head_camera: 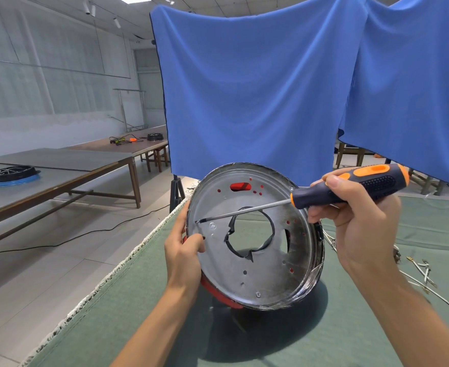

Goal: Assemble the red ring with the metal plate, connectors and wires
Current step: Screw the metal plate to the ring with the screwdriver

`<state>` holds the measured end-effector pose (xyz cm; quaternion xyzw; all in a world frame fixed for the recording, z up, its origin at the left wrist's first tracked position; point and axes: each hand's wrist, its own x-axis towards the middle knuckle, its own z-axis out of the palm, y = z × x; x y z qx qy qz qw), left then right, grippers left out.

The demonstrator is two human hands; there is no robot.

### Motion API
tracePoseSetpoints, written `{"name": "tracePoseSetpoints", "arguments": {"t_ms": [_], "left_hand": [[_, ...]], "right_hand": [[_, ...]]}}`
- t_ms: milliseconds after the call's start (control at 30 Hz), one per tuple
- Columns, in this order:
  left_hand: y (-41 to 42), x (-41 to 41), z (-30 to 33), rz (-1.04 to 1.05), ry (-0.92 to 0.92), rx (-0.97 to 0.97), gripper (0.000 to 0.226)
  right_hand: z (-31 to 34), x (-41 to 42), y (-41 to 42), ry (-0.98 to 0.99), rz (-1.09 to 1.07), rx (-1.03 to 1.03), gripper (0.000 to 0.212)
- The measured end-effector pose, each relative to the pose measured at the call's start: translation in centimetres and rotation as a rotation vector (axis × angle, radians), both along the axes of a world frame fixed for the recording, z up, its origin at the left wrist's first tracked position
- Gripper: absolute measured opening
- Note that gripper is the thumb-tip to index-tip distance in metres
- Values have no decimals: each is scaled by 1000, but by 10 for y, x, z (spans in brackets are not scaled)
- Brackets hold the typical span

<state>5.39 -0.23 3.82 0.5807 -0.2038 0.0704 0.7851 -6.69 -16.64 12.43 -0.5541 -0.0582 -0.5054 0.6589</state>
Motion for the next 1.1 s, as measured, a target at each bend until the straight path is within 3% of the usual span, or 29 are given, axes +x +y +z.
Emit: {"name": "tracePoseSetpoints", "arguments": {"t_ms": [133,233,400,600,800,1000,1100], "left_hand": [[1,1,-1,-2,17,9,80],[2,1,-1,3,44,19,76],[0,3,0,-7,132,-21,68],[-9,11,3,43,93,-79,70],[-22,20,5,100,49,-79,72],[-15,26,-12,128,90,-106,68],[-16,26,-15,149,62,-121,68]], "right_hand": [[1,-2,5,-27,2,-68,19],[4,-5,10,-21,2,-138,6],[9,-5,18,-6,-66,-262,32],[14,-6,16,100,-158,-190,37],[23,-12,10,296,13,-81,36],[22,-19,3,359,-205,-228,14],[26,-21,0,441,-425,-423,28]]}}
